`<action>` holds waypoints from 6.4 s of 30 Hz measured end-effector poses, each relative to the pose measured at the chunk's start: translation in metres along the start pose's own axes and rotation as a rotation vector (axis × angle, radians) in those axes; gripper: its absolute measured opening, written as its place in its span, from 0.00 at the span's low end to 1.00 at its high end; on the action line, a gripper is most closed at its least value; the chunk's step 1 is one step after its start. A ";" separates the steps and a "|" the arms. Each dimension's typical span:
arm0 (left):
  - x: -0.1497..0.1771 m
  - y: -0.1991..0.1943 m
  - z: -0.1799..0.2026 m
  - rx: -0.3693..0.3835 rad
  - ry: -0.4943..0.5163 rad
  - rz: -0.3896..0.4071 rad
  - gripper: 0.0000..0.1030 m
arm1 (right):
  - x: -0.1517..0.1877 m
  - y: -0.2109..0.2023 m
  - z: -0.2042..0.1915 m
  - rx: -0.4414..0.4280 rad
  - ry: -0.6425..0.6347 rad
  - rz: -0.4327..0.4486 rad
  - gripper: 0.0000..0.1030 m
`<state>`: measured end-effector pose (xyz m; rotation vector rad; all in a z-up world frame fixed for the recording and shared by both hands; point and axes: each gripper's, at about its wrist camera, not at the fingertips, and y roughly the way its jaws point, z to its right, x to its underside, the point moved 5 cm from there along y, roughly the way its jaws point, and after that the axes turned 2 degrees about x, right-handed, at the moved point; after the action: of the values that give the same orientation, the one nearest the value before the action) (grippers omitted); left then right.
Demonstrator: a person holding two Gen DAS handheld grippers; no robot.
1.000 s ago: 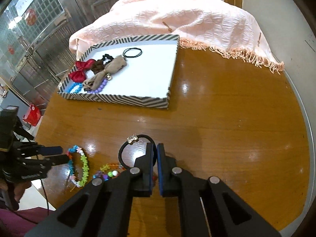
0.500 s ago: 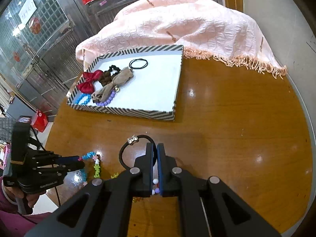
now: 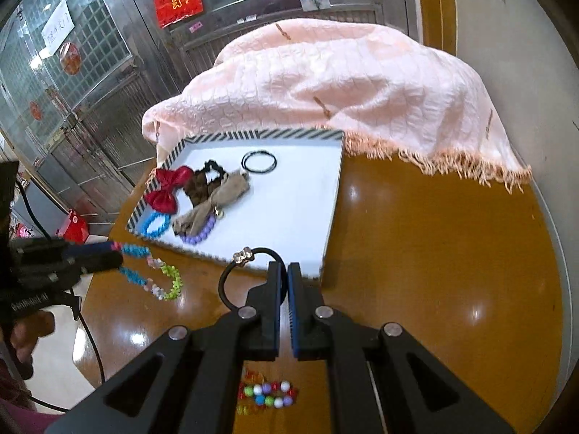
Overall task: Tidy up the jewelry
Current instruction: 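Grasp the flower bead bracelet with the left tool while the right tool carries the hair tie, then release the flower bracelet and charm hair tie into the tray with both tools, then grasp the round bead bracelet with the right tool while the left tool approaches the amber bracelet, then grasp the amber bead bracelet with the left tool while the right tool lifts its bracelet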
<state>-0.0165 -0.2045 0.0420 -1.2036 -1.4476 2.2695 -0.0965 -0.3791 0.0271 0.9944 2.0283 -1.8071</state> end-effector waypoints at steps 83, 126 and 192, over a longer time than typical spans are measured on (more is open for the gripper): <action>-0.005 0.061 -0.025 -0.136 -0.099 -0.103 0.23 | -0.031 0.076 -0.005 0.037 -0.039 -0.129 0.51; 0.098 0.055 0.004 -0.008 -0.075 -0.219 0.23 | 0.134 0.049 -0.021 0.091 -0.249 -0.311 0.51; 0.016 0.010 0.032 0.053 0.066 -0.071 0.00 | 0.008 -0.032 0.005 -0.054 -0.001 0.022 0.09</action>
<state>-0.0471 -0.2223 0.0310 -1.1802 -1.3762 2.1863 -0.1239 -0.3815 0.0455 0.9958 2.0461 -1.7321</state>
